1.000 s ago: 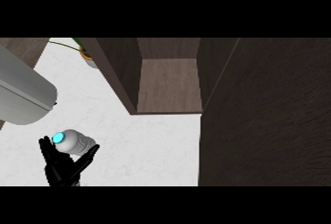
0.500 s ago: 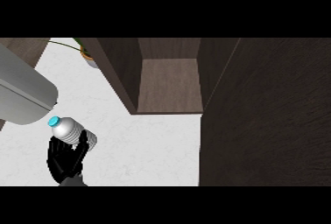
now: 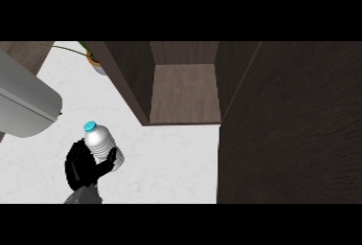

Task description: Pick up the bottled water, place it into the cabinet and close the cabinet

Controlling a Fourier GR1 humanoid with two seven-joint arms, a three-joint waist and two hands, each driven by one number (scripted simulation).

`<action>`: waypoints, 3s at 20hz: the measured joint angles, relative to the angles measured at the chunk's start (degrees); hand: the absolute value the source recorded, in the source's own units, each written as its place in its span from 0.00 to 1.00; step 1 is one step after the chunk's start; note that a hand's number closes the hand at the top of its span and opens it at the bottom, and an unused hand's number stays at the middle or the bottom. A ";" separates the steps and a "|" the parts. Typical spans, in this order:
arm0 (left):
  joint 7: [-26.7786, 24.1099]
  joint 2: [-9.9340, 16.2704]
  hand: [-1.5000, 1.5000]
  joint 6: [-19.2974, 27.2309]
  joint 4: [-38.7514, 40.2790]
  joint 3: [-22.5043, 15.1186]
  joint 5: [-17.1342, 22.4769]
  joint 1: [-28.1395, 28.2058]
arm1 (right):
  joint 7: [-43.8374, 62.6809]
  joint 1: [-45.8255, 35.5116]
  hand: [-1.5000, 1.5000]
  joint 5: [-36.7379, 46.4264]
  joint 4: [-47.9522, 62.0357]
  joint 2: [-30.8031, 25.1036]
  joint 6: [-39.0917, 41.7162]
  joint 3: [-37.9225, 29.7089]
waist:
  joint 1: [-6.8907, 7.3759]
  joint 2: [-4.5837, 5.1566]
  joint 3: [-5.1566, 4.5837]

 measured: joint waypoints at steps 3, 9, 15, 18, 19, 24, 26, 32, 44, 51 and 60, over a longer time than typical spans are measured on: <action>2.26 0.35 1.00 -4.11 -0.33 -4.76 -3.26 -1.33 | -0.10 -0.63 0.00 -0.02 0.20 -0.45 -0.29 -0.07 | -0.02 -0.01 0.01; 5.46 -0.42 1.00 -7.07 -5.27 -9.89 -5.91 -1.20 | -0.40 0.94 0.00 -0.24 0.07 -0.10 -0.13 0.05 | 0.46 -0.22 0.06; 11.44 -1.93 1.00 -3.90 -16.63 -15.51 -7.60 0.61 | 0.11 -0.33 0.00 -0.53 0.06 -0.15 -0.73 -0.49 | 1.16 -0.33 0.11; 16.02 -2.29 1.00 -0.93 -24.04 -19.19 -7.69 1.56 | 0.28 -0.94 0.00 -0.62 0.18 -0.16 -0.77 -0.53 | 1.34 -0.39 0.12; 17.23 -2.40 1.00 0.26 -26.46 -20.51 -7.69 2.03 | 0.57 -1.05 0.00 -0.58 0.11 0.17 -0.96 0.14 | 1.36 -0.38 0.11; 24.35 -2.67 1.00 8.15 -38.89 -28.85 -7.26 2.91 | 0.59 -2.03 0.00 -0.60 0.41 0.18 -0.81 0.09 | 1.28 -0.42 0.12; 27.84 -2.71 1.00 11.98 -42.82 -31.63 -7.73 2.00 | 0.91 -2.53 0.00 -0.58 0.42 0.42 -0.88 0.56 | 1.15 -0.37 0.11; 37.27 -2.77 1.00 25.19 -50.20 -39.51 -9.46 -3.84 | 2.15 -4.48 0.00 -0.88 0.61 0.11 -0.78 -0.04 | 0.72 -0.21 0.10; 41.71 -2.78 1.00 47.65 -43.89 -46.03 -8.28 -22.13 | 3.15 -8.01 0.00 -2.07 1.52 -0.35 0.08 -4.13 | -0.12 0.01 0.09; 40.57 -2.75 1.00 48.27 -34.01 -43.93 -6.58 -28.83 | 5.61 -9.20 0.00 -3.04 1.35 -0.40 0.09 -5.37 | -0.25 0.15 0.06; 37.98 -2.56 1.00 46.39 -21.06 -41.02 -5.78 -34.50 | 5.90 -8.97 0.00 -4.46 1.47 -0.86 1.51 -7.52 | -0.47 0.20 0.05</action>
